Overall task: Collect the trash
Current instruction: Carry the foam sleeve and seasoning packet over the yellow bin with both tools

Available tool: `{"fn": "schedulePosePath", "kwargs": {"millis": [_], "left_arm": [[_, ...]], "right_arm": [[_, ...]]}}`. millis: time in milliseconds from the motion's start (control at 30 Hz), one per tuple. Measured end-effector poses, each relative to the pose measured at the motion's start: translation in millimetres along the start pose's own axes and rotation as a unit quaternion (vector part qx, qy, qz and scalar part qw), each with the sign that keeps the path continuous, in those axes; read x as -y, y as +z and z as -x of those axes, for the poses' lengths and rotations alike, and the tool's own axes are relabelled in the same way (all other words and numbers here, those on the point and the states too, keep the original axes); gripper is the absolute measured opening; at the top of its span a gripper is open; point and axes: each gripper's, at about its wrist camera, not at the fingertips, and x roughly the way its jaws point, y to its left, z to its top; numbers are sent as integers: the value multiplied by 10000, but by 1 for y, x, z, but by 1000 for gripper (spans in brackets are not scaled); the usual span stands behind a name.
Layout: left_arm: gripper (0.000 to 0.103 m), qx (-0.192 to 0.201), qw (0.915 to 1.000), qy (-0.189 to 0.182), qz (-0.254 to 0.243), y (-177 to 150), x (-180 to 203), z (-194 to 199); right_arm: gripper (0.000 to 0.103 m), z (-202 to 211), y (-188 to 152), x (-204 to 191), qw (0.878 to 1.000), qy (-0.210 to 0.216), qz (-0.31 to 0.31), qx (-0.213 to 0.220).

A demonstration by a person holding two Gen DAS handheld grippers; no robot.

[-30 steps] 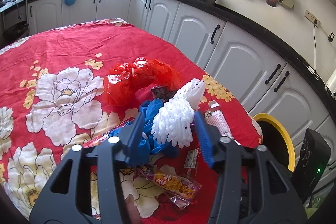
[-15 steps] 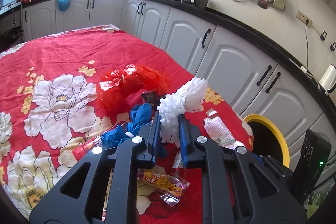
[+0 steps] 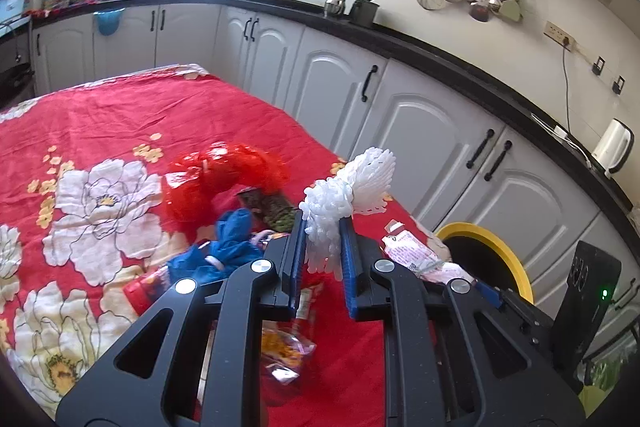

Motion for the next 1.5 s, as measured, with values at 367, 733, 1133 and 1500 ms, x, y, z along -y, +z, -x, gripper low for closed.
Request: {"fn": "schedulePosePath", "kwargs": {"millis": [367, 733, 1133, 1500], "left_arm": [[11, 49, 9994, -221, -255, 0, 34, 2], [11, -21, 9977, -418, -533, -8, 63, -2], [11, -127, 9947, -606, -822, -18, 94, -10], [11, -281, 9905, -750, -1115, -32, 127, -23]], "right_arm": [[58, 29, 11, 29, 9991, -189, -226, 291], [58, 58, 18, 63, 9966, -473, -438, 516], [58, 82, 9, 106, 9930, -852, -611, 538], [58, 98, -4, 135, 9889, -1106, -822, 555]]}}
